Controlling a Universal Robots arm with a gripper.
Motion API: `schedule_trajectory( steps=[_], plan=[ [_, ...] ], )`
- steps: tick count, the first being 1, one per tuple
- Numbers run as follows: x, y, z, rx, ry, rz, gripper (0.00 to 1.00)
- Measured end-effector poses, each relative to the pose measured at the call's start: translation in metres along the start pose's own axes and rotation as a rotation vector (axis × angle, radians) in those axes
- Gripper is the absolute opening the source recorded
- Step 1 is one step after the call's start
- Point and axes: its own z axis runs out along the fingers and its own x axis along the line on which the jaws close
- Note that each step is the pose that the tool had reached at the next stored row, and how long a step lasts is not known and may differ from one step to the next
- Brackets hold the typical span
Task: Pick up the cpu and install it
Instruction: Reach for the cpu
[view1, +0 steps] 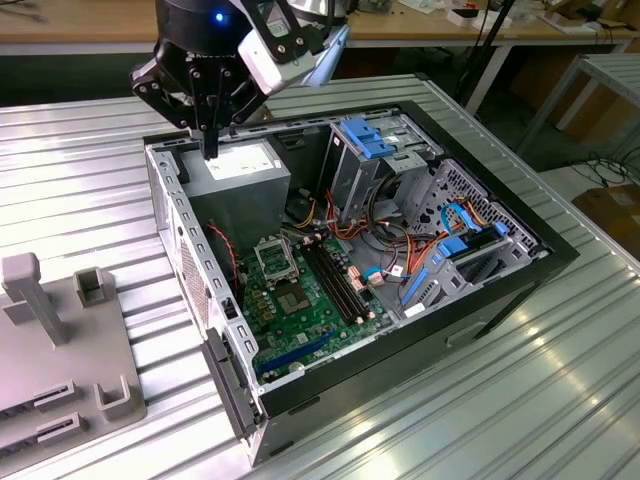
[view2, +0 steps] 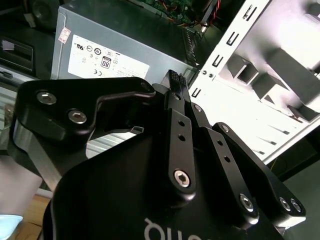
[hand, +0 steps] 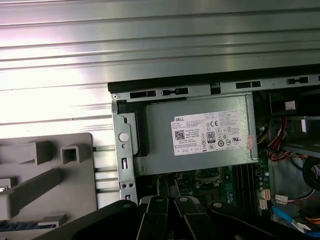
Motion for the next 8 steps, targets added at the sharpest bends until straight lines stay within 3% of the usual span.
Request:
schedule_trajectory(
  steps=[8],
  plan=[
    [0.0054,-0.0004,0.0,0.0001,0.0015,0.0,0.11]
  ],
)
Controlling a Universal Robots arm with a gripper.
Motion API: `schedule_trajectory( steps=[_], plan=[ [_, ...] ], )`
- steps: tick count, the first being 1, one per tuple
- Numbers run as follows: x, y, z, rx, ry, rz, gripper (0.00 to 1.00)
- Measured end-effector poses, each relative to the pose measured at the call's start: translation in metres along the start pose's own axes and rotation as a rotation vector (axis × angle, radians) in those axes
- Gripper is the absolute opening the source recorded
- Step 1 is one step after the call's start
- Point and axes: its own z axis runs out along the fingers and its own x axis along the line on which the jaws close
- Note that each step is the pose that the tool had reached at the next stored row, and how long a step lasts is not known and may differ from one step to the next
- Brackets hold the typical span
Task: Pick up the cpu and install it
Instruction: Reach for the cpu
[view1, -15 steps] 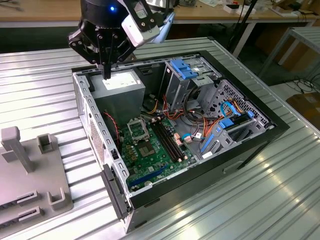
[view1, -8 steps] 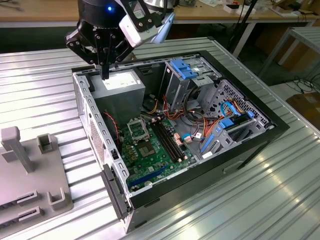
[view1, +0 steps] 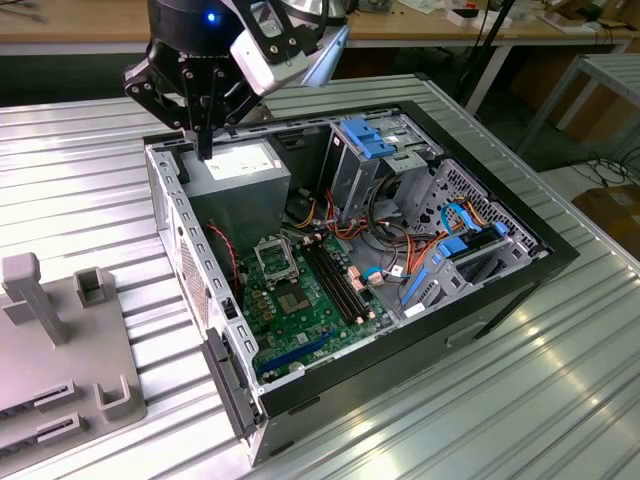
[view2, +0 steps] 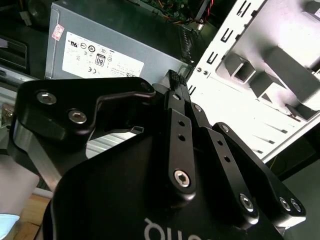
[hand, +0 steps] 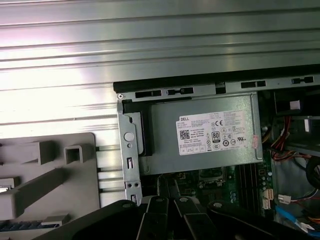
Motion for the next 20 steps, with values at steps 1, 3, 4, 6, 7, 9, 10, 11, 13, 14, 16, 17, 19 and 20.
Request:
schedule_trajectory(
  steps=[1,3,4,6,7,9,10,11,13,14,16,17,19,20],
  plan=[
    [0.0005,0.0,0.0,0.0001,0.0002,0.0,0.11],
    [0.0016,-0.0001,0.0,0.0001,0.0005,0.0,0.11],
    [0.002,-0.0002,0.0,0.0001,0.0006,0.0,0.11],
    [0.003,-0.0002,0.0,0.0001,0.0008,0.0,0.11],
    [0.0033,-0.0003,-0.0001,0.0002,0.001,0.0,0.11],
    [0.0036,-0.0003,0.0,0.0001,0.001,0.0,0.11],
    [0.0038,-0.0003,-0.0001,0.0001,0.001,0.0,0.11],
    [0.0039,-0.0003,-0.0001,0.0002,0.001,0.0,0.11],
    [0.0041,-0.0003,-0.0001,0.0001,0.001,0.0,0.11],
    [0.0043,-0.0003,-0.0001,0.0002,0.001,0.0,0.11],
    [0.0049,-0.0004,-0.0001,0.0001,0.001,0.0,0.11],
    [0.0053,-0.0004,-0.0001,0.0001,0.0009,0.0,0.11],
    [0.006,-0.0005,-0.0001,0.0001,0.0009,0.0,0.11],
    [0.0064,-0.0005,-0.0001,0.0002,0.001,0.0,0.11]
  ],
)
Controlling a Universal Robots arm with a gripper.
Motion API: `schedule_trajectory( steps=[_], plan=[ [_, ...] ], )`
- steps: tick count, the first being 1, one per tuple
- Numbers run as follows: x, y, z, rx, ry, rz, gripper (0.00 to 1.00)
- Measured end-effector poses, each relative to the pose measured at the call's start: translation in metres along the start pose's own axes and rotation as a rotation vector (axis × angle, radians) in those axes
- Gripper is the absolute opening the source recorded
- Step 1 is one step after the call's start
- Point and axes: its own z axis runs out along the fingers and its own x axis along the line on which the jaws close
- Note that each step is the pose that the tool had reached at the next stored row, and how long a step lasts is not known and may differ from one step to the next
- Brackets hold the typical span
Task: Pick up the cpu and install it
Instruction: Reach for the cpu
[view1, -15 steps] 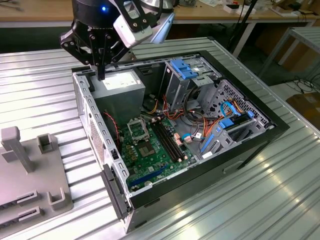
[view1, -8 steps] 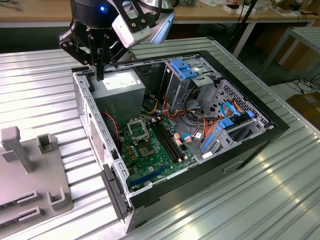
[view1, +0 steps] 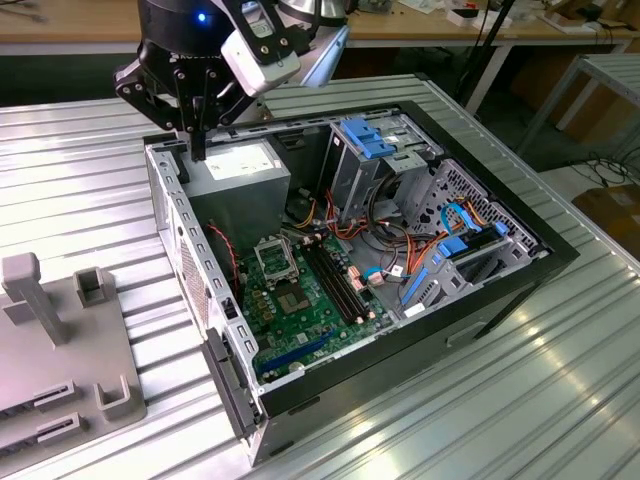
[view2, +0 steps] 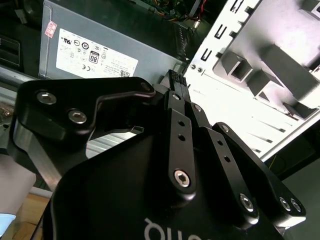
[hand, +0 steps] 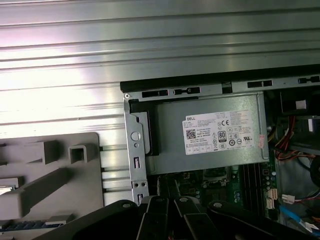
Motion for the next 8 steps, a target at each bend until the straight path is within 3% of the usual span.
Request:
schedule_trajectory(
  steps=[8],
  plan=[
    [0.0054,-0.0004,-0.0001,0.0,0.0,0.0,0.11]
  ],
)
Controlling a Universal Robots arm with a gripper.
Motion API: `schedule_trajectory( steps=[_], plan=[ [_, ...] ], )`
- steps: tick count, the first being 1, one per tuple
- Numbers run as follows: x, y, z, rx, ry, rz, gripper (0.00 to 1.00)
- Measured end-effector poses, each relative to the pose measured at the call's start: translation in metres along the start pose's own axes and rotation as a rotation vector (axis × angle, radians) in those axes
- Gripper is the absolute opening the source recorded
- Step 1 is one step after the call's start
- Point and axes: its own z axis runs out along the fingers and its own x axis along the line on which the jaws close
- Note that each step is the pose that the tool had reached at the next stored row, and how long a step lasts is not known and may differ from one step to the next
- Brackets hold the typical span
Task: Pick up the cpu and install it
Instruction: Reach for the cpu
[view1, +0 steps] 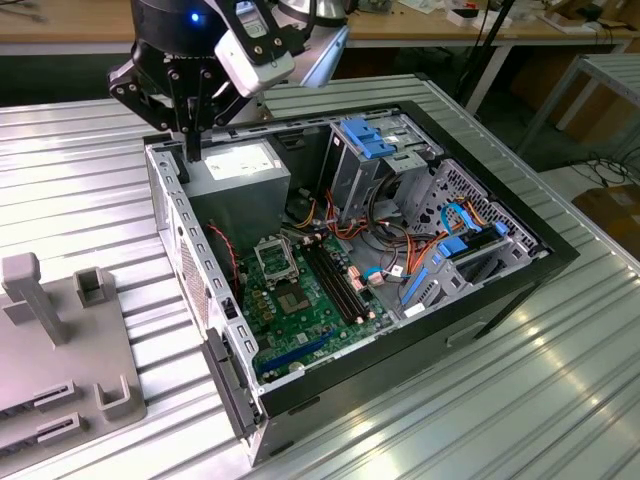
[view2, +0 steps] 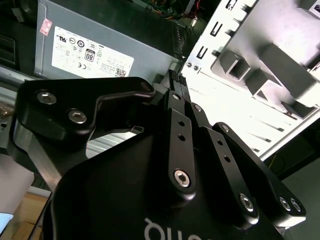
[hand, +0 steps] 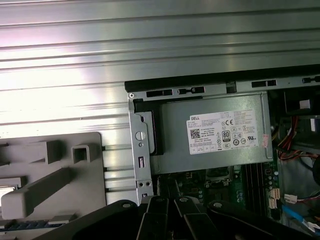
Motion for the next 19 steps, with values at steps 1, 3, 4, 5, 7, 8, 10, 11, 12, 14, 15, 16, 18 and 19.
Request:
schedule_trajectory(
  steps=[1,3,4,5,7,8,10,11,12,14,15,16,18,19],
  plan=[
    [0.0012,-0.0001,0.0,0.0,0.0,0.0,0.11],
    [0.0042,-0.0003,0.0,0.0,0.0,0.0,0.11],
    [0.0053,-0.0004,-0.0001,0.0,0.0,0.0,0.11],
    [0.0066,-0.0005,-0.0001,0.0,0.0,0.0,0.11],
    [0.0086,-0.0006,-0.0001,0.0,0.0,0.0,0.11],
    [0.0096,-0.0007,-0.0001,-0.0001,0.0,0.0,0.11],
    [0.0117,-0.0008,-0.0001,-0.0001,0.0,0.0,0.11],
    [0.0125,-0.0009,-0.0002,0.0,0.0,0.0,0.11],
    [0.0134,-0.001,-0.0001,-0.0001,0.0,0.0,0.11],
    [0.0142,-0.001,-0.0002,0.0001,0.0003,0.0,0.11],
    [0.0149,-0.0011,-0.0001,0.0,0.0004,0.0,0.11],
    [0.0154,-0.0011,-0.0002,0.0,0.0005,0.0,0.11],
    [0.0162,-0.0012,-0.0002,0.0,0.0005,0.0,0.11],
    [0.0166,-0.0012,-0.0002,0.0,0.0005,0.0,0.11]
  ],
)
